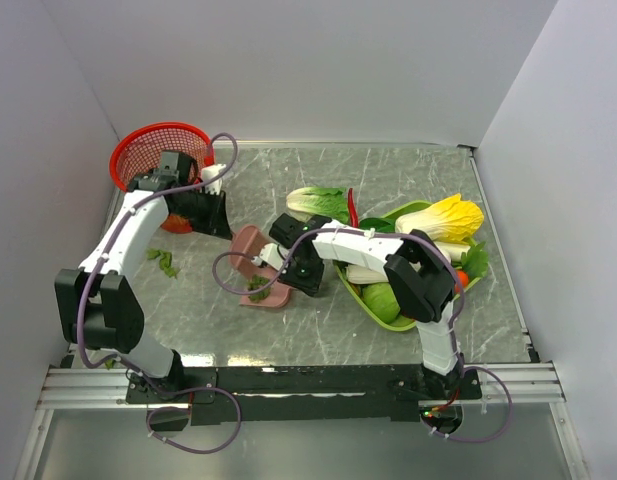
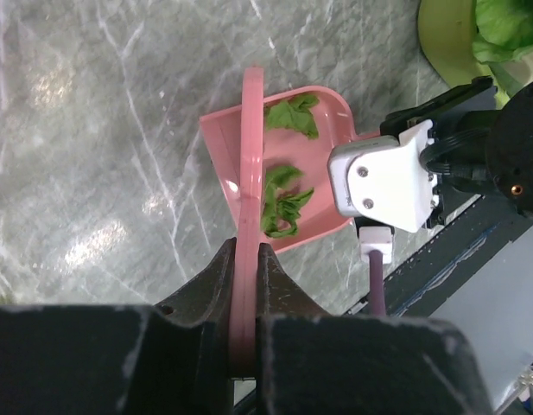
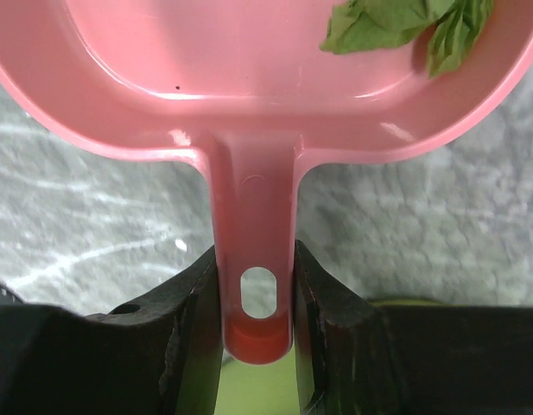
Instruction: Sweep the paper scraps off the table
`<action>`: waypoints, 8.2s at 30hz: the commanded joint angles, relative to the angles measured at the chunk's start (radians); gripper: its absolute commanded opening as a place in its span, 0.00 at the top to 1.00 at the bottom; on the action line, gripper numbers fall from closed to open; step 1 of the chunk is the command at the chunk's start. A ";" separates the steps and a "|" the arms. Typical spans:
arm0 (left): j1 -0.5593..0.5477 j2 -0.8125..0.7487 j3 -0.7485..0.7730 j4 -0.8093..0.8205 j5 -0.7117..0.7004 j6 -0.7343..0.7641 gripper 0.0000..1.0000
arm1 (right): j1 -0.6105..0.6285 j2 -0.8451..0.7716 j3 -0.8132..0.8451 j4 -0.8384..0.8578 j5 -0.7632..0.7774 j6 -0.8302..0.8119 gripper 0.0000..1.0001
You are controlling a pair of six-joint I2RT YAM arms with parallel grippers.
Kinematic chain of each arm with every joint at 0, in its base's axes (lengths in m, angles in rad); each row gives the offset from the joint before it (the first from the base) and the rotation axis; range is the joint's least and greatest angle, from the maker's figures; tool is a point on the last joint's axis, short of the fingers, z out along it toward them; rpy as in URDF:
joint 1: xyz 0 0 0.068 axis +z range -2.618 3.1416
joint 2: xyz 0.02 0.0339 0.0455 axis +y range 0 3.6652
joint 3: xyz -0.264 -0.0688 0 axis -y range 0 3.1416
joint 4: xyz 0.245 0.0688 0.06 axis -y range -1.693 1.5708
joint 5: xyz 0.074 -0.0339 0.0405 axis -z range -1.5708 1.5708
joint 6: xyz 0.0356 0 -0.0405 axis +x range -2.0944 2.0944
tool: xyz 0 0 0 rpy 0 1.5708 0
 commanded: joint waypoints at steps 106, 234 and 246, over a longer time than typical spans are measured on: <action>0.329 -0.642 0.119 0.478 -0.209 -0.218 0.99 | -0.007 0.446 0.837 1.324 0.460 -1.254 1.00; 0.137 -0.607 -0.037 -0.437 -0.091 0.702 0.99 | -0.014 -0.275 0.049 0.087 0.067 0.119 1.00; 0.136 -0.630 -0.312 -0.416 -0.161 0.716 0.99 | -0.003 -0.316 -0.020 0.110 0.129 0.077 1.00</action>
